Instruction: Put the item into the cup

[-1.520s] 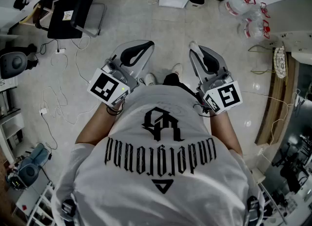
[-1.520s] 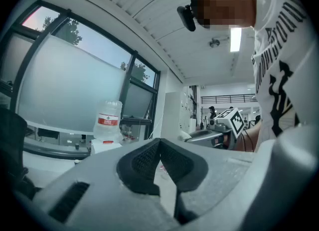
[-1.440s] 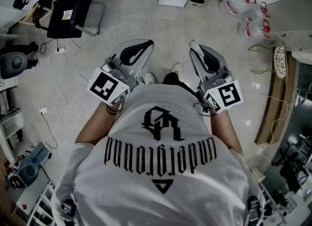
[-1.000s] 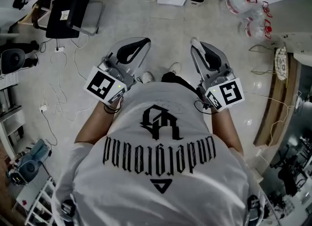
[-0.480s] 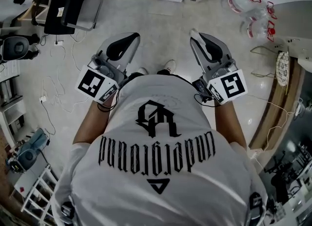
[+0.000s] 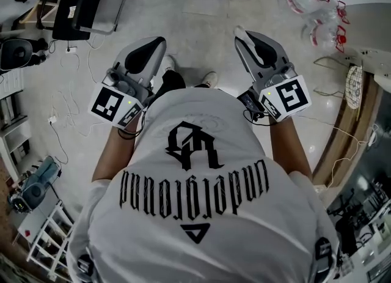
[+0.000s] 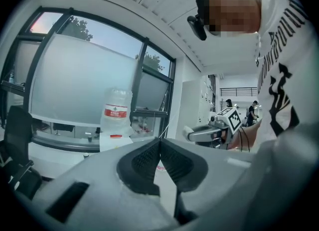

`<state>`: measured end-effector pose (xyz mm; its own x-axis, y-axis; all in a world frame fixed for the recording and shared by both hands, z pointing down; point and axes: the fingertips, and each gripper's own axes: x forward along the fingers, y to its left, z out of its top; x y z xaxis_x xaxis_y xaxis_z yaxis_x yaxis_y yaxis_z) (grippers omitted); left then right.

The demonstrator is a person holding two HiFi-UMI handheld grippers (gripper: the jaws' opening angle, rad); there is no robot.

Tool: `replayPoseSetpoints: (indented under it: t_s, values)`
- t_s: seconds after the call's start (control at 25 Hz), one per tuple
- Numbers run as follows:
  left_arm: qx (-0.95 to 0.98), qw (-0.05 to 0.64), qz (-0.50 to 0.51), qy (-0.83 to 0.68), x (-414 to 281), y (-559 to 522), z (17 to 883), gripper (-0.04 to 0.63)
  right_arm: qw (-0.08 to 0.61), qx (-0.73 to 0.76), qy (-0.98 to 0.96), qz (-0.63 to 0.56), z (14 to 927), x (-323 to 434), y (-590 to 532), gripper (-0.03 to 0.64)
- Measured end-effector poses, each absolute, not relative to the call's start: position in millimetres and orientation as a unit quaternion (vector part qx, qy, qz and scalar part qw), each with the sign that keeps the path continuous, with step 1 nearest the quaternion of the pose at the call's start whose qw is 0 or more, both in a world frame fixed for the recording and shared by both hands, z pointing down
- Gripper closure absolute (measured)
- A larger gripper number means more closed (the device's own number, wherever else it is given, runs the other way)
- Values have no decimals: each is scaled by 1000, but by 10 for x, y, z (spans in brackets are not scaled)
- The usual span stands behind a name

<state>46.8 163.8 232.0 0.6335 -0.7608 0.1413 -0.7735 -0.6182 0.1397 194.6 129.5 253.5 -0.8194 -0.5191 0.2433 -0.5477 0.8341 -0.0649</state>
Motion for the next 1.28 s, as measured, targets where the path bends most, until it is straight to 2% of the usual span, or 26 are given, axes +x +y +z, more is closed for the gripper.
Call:
replayPoseSetpoints:
  t_s: [0.36,1.04,1.28]
  values:
    - [916,88,27,-390,305,1305,2297,580,101,309,-941,95,2534,1699,1064,543]
    - [952,91,9,-293,-968,767,2322,581,102,387,-911,101,2464,356,557,543]
    - [952,101,2,-289,-1196,698,2354,581,114,390,-908,105,2468,117,578,543]
